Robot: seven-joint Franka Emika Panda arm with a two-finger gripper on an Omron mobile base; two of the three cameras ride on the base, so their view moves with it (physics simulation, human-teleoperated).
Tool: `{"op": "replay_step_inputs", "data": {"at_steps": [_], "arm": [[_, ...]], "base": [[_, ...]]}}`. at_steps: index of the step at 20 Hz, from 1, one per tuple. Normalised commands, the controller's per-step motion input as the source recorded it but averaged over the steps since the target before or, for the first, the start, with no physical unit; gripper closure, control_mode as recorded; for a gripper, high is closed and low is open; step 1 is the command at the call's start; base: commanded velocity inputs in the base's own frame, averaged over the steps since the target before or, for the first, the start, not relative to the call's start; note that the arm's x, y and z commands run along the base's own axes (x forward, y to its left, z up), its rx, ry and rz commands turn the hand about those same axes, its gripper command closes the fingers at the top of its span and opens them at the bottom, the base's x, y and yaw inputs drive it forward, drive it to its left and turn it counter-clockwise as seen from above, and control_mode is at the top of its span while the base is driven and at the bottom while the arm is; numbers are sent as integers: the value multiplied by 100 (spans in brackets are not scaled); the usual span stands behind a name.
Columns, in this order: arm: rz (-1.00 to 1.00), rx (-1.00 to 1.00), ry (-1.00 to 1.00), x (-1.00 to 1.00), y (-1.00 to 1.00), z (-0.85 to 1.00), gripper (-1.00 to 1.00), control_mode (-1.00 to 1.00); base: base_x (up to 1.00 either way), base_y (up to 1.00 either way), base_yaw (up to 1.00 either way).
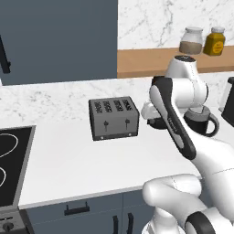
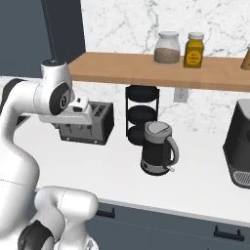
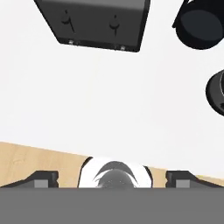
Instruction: Navigate to the toaster oven.
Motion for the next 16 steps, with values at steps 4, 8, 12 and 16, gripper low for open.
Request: {"op": "replay_step_inputs", "data": {"at_steps": [4, 8, 12, 16], "arm": [[0, 0, -6, -99, 0, 0, -100, -100], [0, -1, -4, -68, 0, 0, -100, -100], [0, 0, -2, -25, 0, 0, -100, 100], [0, 0, 0, 0, 0, 0, -100, 100]], "base": [[0, 0, 0], [0, 0, 0], [-28, 0, 0], [-89, 17, 0]]}}
